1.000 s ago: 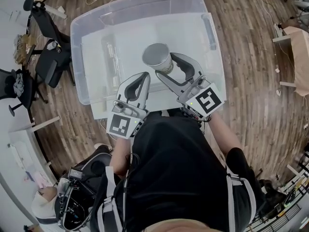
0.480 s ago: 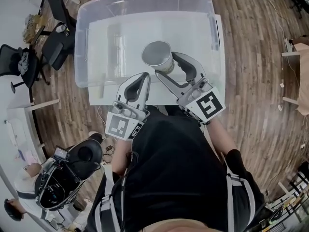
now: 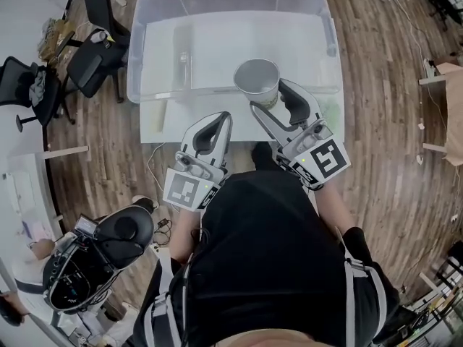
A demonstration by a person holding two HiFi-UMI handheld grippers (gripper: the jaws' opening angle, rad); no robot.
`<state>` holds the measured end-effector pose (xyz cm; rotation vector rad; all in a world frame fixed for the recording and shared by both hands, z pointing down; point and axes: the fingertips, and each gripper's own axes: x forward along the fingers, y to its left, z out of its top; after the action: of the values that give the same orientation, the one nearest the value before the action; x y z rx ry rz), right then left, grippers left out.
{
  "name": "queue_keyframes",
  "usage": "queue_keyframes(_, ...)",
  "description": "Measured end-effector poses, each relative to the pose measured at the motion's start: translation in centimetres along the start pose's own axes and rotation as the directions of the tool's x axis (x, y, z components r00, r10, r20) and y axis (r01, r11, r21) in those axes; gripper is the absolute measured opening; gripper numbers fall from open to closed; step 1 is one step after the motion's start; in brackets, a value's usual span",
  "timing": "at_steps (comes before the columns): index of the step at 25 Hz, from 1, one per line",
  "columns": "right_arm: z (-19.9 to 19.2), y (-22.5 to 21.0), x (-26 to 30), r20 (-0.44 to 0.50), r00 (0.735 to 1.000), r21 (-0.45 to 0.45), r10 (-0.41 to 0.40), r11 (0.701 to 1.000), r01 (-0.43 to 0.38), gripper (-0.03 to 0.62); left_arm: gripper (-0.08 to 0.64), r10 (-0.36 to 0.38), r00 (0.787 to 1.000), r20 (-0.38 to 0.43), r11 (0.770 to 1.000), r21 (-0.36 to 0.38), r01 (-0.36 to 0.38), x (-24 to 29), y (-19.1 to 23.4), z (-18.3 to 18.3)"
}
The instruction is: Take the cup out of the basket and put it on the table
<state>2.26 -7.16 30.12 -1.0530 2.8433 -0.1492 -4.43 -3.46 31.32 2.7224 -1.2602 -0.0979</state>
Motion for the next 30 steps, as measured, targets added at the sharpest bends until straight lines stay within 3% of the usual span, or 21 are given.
queue_keyframes(9,-2.2,12.8,-3.6,-0.004,1.0,0.026,-0.031,0.999,0.031,0.25,0.017,-0.017,1.0,-0.002,1.0,-0.005,0.017,-13.4,-2.2,-1.0)
queue_keyframes(17,-3.5,21.5,-7.2,-0.021,0.998,0.012,-0.056,0.998,0.056,0.25,0.018,-0.066,0.998,-0.014,0.998,-0.004,0.066,-21.4,-5.5,-1.8)
queue_keyframes(22,-3.3,23.7,-9.4,-0.022,0.997,0.0,-0.074,0.997,0.074,0.25,0.017,-0.085,0.996,0.0,0.996,0.008,0.085,-23.3,-7.3,-1.5)
queue_keyframes(30,-1.8,23.7,-12.0,0.0,0.999,-0.01,-0.054,0.998,0.054,0.25,0.017,-0.083,0.997,0.007,0.996,0.017,0.083,-23.1,-9.7,-0.9)
